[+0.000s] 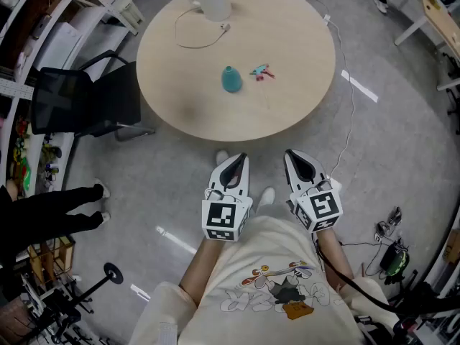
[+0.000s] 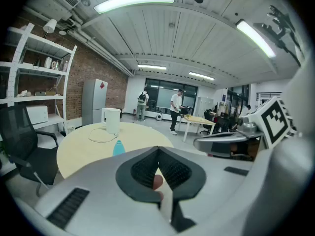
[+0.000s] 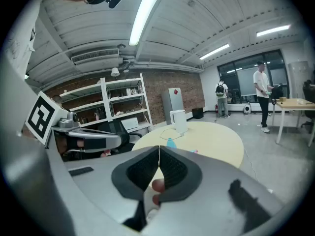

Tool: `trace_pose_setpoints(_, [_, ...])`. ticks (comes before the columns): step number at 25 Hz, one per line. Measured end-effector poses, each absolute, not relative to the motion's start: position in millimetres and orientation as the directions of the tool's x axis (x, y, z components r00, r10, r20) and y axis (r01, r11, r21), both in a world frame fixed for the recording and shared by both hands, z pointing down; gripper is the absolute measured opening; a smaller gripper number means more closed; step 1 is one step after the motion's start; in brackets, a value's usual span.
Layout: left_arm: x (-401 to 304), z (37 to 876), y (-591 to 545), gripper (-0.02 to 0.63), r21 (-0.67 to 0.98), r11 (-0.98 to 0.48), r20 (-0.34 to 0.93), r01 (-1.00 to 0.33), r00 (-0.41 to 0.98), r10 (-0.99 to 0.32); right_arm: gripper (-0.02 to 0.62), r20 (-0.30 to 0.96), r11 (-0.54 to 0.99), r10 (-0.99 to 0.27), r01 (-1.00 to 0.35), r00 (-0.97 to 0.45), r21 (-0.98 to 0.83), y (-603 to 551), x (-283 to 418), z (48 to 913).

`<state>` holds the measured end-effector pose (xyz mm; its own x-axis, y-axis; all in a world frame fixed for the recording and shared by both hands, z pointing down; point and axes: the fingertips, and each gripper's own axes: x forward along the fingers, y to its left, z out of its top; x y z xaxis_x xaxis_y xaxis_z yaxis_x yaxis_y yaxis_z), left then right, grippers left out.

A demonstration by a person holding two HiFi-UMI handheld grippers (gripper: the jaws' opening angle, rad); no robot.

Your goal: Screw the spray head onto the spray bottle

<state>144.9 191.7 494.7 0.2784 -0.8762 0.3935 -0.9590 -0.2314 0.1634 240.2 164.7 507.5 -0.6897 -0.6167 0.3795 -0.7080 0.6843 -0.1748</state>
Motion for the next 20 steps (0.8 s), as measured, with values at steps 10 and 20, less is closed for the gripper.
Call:
trace_pose_setpoints(10, [39.9,518.6,65.9,0.12,0.187,-0.368,0.346,-0.911,0.412,-0.843,0.008,0.429,0.674,-0.534,-0.673,-0.729,-0.306,63.2,105.9,534.8])
trace_pose_setpoints(20, [-34.6,621.4,-73.9,0.467,-0.015,-0.573,0.328,-0.82,0.537,-0.777,0.008,0.479,0.533,-0.619,-0.78,-0.623,-0.327,-11.5,42.0,550.8])
